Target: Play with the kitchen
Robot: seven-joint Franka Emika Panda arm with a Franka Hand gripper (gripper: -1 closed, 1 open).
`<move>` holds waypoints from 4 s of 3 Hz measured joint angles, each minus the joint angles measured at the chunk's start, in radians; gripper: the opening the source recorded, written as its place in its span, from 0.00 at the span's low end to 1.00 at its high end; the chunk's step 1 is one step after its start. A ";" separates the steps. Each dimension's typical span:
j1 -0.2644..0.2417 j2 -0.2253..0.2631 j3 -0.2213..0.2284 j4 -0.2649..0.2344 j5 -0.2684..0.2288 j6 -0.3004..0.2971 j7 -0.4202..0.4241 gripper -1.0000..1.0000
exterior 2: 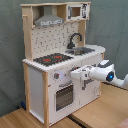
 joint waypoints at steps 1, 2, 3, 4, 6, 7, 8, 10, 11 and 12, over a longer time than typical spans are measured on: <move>0.000 0.000 -0.001 -0.003 0.007 -0.002 0.022 1.00; -0.001 0.000 -0.001 -0.004 0.007 -0.002 0.024 0.00; -0.002 0.000 -0.002 -0.006 0.013 -0.005 0.106 0.00; -0.002 0.001 -0.002 -0.006 0.013 -0.005 0.212 0.00; -0.002 0.003 -0.002 -0.006 0.013 -0.005 0.449 0.00; -0.002 0.003 -0.002 -0.006 0.013 -0.005 0.572 0.00; -0.002 0.003 -0.002 -0.006 0.013 -0.005 0.687 0.00; 0.000 0.003 -0.002 -0.007 0.013 -0.005 0.911 0.00; 0.000 0.002 -0.002 -0.007 0.012 -0.005 0.952 0.00; 0.000 0.002 -0.002 -0.007 0.012 -0.005 0.952 1.00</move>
